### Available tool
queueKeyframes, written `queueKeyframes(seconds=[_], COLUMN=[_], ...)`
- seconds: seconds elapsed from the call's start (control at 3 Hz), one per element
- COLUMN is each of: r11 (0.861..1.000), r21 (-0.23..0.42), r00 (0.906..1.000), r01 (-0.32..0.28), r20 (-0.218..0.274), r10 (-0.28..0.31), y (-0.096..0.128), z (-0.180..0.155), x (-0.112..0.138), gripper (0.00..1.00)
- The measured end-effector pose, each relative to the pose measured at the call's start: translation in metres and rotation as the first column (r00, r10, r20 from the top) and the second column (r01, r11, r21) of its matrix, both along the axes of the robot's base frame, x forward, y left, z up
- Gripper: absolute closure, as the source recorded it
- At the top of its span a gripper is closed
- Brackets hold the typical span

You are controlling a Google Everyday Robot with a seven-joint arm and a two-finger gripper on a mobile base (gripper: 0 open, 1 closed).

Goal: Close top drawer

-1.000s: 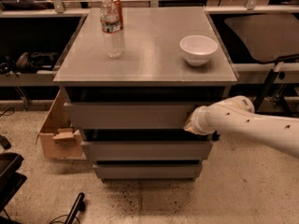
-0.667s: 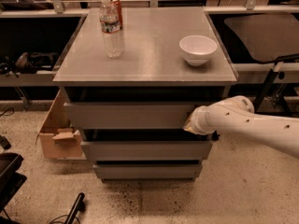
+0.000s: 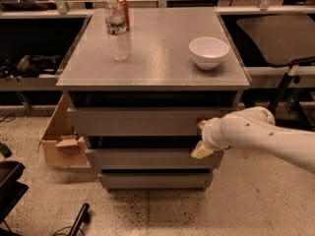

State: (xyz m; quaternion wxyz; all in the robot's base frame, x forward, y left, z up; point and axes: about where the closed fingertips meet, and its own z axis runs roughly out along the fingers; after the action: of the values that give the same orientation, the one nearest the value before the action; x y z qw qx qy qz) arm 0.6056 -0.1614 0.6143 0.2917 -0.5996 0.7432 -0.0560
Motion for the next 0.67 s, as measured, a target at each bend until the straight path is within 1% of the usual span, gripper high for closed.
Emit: queueKeyframes(seconds=[0.33,0.67], r11=[0.997,0.99], r21=[0.019,-0.052], r00=[0.9942,0.9842], r01=[-0.075,-0.134], r20=[-0.076,-0.123], r10=[0.076,0.127], y=[0.006,-0.016], z=[0.035,0.087], x=[-0.077,-0.13], gripper=[0.52,0.75])
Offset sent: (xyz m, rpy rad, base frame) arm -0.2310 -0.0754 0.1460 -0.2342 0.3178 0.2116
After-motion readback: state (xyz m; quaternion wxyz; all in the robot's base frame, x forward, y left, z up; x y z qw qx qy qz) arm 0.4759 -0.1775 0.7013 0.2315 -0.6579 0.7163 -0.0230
